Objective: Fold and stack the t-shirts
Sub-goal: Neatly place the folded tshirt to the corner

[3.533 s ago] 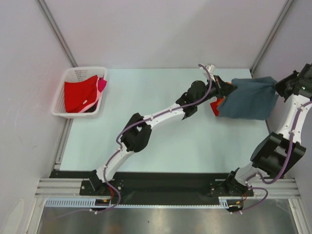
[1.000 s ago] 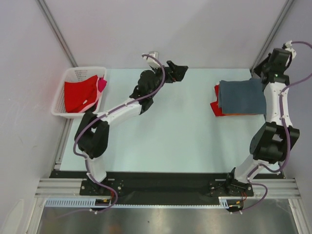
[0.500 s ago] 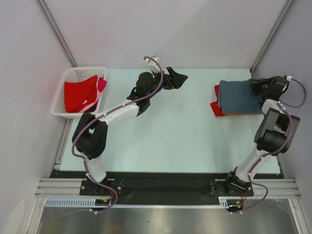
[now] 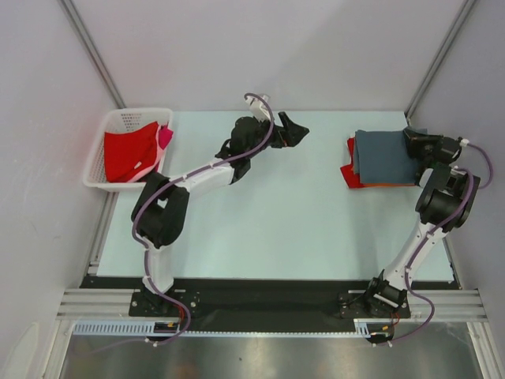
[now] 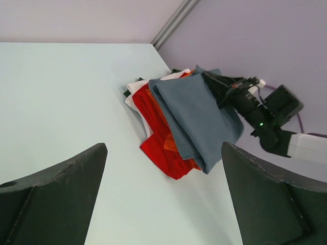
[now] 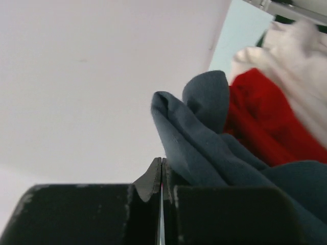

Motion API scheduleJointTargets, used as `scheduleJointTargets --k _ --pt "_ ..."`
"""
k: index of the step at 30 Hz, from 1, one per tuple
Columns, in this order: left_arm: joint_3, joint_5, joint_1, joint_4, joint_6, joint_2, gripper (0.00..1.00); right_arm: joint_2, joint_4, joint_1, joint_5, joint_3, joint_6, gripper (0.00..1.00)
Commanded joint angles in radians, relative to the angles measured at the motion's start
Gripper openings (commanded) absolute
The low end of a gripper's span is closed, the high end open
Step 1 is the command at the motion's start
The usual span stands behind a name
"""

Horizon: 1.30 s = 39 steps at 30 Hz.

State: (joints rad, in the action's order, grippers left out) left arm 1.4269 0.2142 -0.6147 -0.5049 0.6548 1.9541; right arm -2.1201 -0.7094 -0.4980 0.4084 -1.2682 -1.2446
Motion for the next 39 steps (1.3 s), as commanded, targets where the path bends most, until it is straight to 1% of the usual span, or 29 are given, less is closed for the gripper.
scheduleJointTargets --k 1,5,10,12,13,14,17,18,19,20,22,23,24,25,26,27,28,29,30,31,32,33,34,35,36,37,38,39 --pt "0.072 0.019 -0.003 -0.009 -0.004 0.003 1.0 -0.104 -0.055 -0.057 0.032 -0.028 -0.184 0.0" --pt "0.075 0.01 -0.003 -0.001 -0.014 -0.009 1.0 -0.06 -0.021 -0.05 0.029 -0.042 -0.142 0.0" --pt "0.06 -0.002 -0.002 0.034 -0.029 -0.061 1.0 0.054 0.044 -0.017 0.041 -0.074 -0.076 0.0" --pt "0.052 -0.057 -0.003 0.083 -0.027 -0.09 1.0 0.113 0.025 0.018 0.047 -0.068 -0.059 0.0" --pt "0.031 -0.079 -0.003 0.126 -0.023 -0.124 1.0 0.138 0.033 0.03 0.046 -0.066 -0.024 0.0" --pt "0.015 -0.091 -0.002 0.135 -0.024 -0.141 1.0 0.179 0.059 0.044 0.044 -0.065 -0.001 0.0" --pt "-0.068 -0.144 -0.002 0.17 -0.026 -0.231 1.0 0.244 0.132 0.105 0.033 -0.06 0.098 0.0" --pt "-0.104 -0.159 -0.003 0.184 -0.035 -0.253 1.0 0.288 0.16 0.143 0.032 -0.06 0.128 0.0" --pt "-0.121 -0.188 -0.003 0.218 -0.04 -0.273 1.0 0.307 0.181 0.163 0.026 -0.057 0.195 0.0" --pt "-0.138 -0.203 -0.003 0.236 -0.043 -0.318 1.0 0.331 0.218 0.183 0.024 -0.042 0.223 0.01" --pt "-0.187 -0.211 -0.003 0.291 -0.034 -0.357 1.0 0.398 0.231 0.251 0.017 -0.004 0.276 0.03" --pt "-0.209 -0.237 -0.003 0.302 -0.024 -0.392 1.0 0.42 0.263 0.277 0.014 0.01 0.343 0.07" --pt "-0.256 -0.234 -0.003 0.31 -0.011 -0.412 1.0 0.464 0.293 0.3 0.0 0.027 0.382 0.07" --pt "-0.279 -0.231 -0.003 0.315 -0.006 -0.429 1.0 0.489 0.327 0.353 -0.017 0.036 0.419 0.08" --pt "-0.301 -0.236 -0.002 0.321 -0.004 -0.464 1.0 0.514 0.382 0.381 -0.038 0.053 0.5 0.11" --pt "-0.343 -0.24 -0.002 0.334 -0.004 -0.483 1.0 0.544 0.396 0.41 -0.063 0.07 0.536 0.14" --pt "-0.365 -0.248 -0.002 0.341 -0.007 -0.498 1.0 0.604 0.412 0.479 -0.116 0.113 0.578 0.17" --pt "-0.385 -0.268 -0.002 0.347 -0.01 -0.517 1.0 0.639 0.442 0.504 -0.149 0.133 0.614 0.22" --pt "-0.404 -0.275 -0.003 0.354 -0.02 -0.549 1.0 0.669 0.455 0.56 -0.178 0.153 0.689 0.24" --pt "-0.44 -0.283 -0.003 0.37 -0.024 -0.567 1.0 0.695 0.471 0.593 -0.242 0.192 0.723 0.26" --pt "-0.459 -0.289 -0.003 0.376 -0.032 -0.583 1.0 0.751 0.507 0.661 -0.279 0.211 0.75 0.3" --pt "-0.497 -0.298 -0.003 0.388 -0.043 -0.622 1.0 0.775 0.517 0.689 -0.328 0.236 0.805 0.32" --pt "-0.52 -0.302 -0.003 0.391 -0.05 -0.642 1.0 0.804 0.522 0.716 -0.338 0.286 0.829 0.34" --pt "-0.545 -0.303 -0.003 0.393 -0.06 -0.664 1.0 0.852 0.53 0.766 -0.342 0.323 0.853 0.38" --pt "-0.597 -0.315 -0.005 0.391 -0.076 -0.69 1.0 0.882 0.531 0.788 -0.367 0.358 0.882 0.42" --pt "-0.624 -0.317 -0.005 0.391 -0.081 -0.734 1.0 0.909 0.525 0.811 -0.379 0.398 0.893 0.48" --pt "-0.652 -0.317 -0.005 0.388 -0.089 -0.763 1.0 0.934 0.499 0.828 -0.39 0.493 0.901 0.63" --pt "-0.708 -0.315 -0.003 0.381 -0.107 -0.788 1.0 0.986 0.484 0.854 -0.395 0.536 0.904 0.71"
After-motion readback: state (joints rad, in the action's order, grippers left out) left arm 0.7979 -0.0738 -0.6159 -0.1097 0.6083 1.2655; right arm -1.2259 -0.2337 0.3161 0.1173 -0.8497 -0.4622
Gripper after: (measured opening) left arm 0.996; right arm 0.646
